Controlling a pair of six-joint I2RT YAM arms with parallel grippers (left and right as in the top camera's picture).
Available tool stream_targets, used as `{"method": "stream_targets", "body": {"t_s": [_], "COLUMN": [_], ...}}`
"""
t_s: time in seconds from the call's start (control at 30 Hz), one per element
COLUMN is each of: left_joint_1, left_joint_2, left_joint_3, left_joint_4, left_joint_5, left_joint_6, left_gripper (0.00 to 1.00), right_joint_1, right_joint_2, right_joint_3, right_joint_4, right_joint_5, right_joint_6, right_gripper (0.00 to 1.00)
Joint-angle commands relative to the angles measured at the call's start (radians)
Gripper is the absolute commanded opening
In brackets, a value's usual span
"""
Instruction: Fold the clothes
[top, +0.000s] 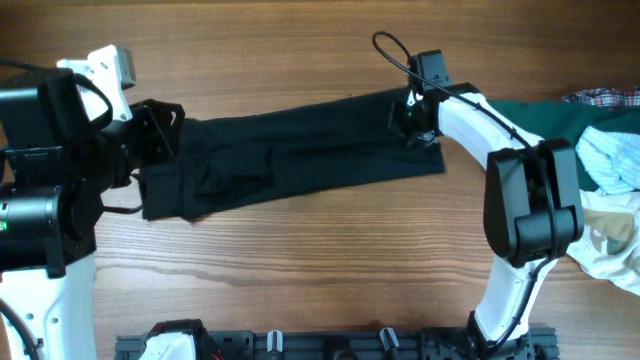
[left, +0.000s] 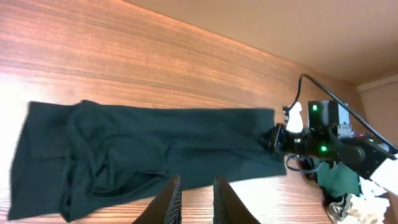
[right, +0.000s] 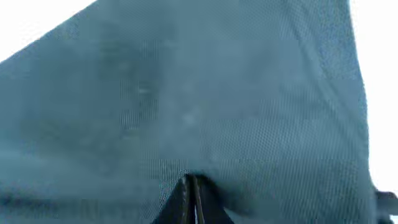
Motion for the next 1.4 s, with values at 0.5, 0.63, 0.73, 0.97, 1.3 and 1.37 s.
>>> {"method": "stream_targets", "body": {"t_s": [0.5, 0.63, 0.73, 0.97, 1.3, 1.37], "left_joint_1": [-0.003, -0.003, -0.003, -0.003, -0.003, -0.003], "left_joint_2": [0.101, 0.115, 0.118, 0.118, 0.118, 0.118], "left_joint_3": [0.011, 0.011, 0.011, 0.011, 0.011, 0.011], "left_joint_4": [0.006, 0.000, -0.009, -0.010, -0.011, -0.011], "left_joint_5": [0.016, 0.016, 0.016, 0.016, 0.016, 0.016], "left_joint_6": [0.006, 0.006, 0.006, 0.006, 0.006, 0.006], "left_gripper": [0.24, 0.25, 0.25, 0.25, 0.25, 0.25], "right_joint_1": [-0.208, -0.332, -0.408, -0.430, -0.401, -0.397], "right_joint_2": [-0.288, -0.234, -0.172, -0.002, 0.064, 0.084], "right_joint_3": [-0.060, -0.060, -0.060, -0.060, -0.123, -0.123], "right_joint_4": [-0.124, -0.187, -0.214, -0.223, -0.183, -0.186], "right_joint_5": [-0.505, -0.507, -0.519, -0.552, -0.673, -0.687], "right_joint_6": [-0.354, -0.436, -0.477, -0.538, -0.656, -0.656], "right_gripper": [0.79, 0.84, 0.84, 0.84, 0.84, 0.82]}}
